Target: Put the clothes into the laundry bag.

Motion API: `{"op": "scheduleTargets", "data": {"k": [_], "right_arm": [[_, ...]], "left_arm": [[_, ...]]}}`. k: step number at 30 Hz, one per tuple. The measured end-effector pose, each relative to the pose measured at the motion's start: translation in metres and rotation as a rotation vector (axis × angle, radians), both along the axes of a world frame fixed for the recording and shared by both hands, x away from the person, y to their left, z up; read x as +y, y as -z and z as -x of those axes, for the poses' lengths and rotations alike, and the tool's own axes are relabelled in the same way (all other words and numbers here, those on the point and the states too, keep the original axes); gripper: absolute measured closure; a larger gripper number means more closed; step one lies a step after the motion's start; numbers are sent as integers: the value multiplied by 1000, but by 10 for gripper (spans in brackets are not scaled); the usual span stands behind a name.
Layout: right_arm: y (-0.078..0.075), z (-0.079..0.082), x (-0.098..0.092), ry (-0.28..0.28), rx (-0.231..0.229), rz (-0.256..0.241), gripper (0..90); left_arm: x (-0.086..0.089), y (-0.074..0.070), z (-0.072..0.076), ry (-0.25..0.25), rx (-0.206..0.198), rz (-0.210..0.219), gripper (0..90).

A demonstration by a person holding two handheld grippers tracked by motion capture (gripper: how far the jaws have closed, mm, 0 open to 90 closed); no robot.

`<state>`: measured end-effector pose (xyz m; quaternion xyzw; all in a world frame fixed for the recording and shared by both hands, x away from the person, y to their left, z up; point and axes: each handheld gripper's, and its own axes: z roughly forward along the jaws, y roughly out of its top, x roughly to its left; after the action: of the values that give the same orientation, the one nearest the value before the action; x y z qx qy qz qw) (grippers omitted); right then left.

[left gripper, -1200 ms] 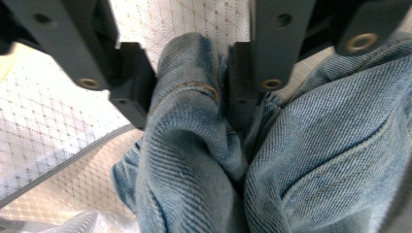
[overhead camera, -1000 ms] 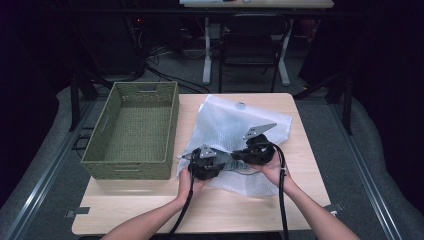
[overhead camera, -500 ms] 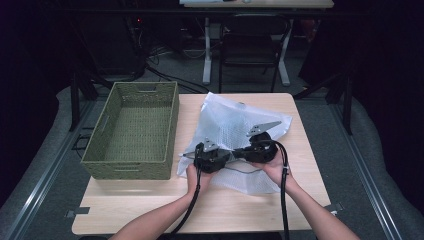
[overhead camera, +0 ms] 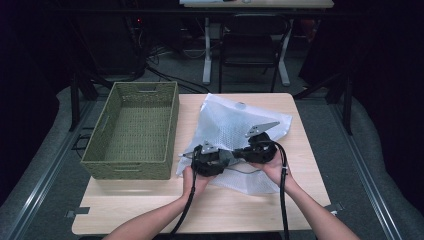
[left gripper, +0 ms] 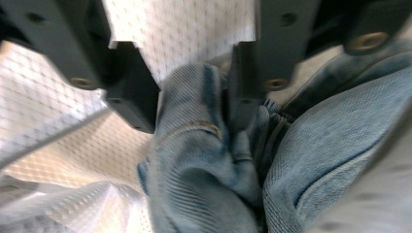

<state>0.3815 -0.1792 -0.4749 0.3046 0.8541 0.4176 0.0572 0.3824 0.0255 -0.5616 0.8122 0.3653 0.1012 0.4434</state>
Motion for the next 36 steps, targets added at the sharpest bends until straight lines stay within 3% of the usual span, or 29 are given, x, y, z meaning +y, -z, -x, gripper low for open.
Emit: {"op": "scheduleTargets", "data": {"k": [5, 8, 11, 16, 19, 23, 25, 27, 31, 33, 36], "right_arm": [[-2, 1, -2, 7, -6, -20, 890], [-6, 1, -4, 6, 3, -66, 891], [-10, 4, -5, -2, -1, -70, 890], [4, -2, -6, 11, 26, 2, 887], [4, -3, -7, 17, 22, 8, 886], [3, -2, -8, 18, 15, 9, 886], [2, -1, -8, 16, 14, 7, 887], [2, -1, -8, 16, 13, 7, 887], [1, -1, -8, 17, 11, 7, 887], [0, -1, -9, 15, 10, 2, 887], [-1, -1, -9, 15, 13, -6, 887]], "left_arm": [[0, 2, -3, -43, -12, 70, 699], [-2, -1, -7, -88, -54, 89, 708], [-6, 3, -12, -104, -36, 100, 703], [-3, -1, -12, -39, -1, 69, 591], [8, -9, -6, 0, 3, 52, 492], [25, -18, 8, 48, 13, 18, 441], [36, -24, 14, 72, 28, 23, 426], [45, -31, 16, 70, -13, -3, 423], [62, -38, 16, 43, -49, -36, 409], [64, -39, 13, 33, -70, -58, 391], [62, -37, 6, 24, -74, -57, 366]]}}
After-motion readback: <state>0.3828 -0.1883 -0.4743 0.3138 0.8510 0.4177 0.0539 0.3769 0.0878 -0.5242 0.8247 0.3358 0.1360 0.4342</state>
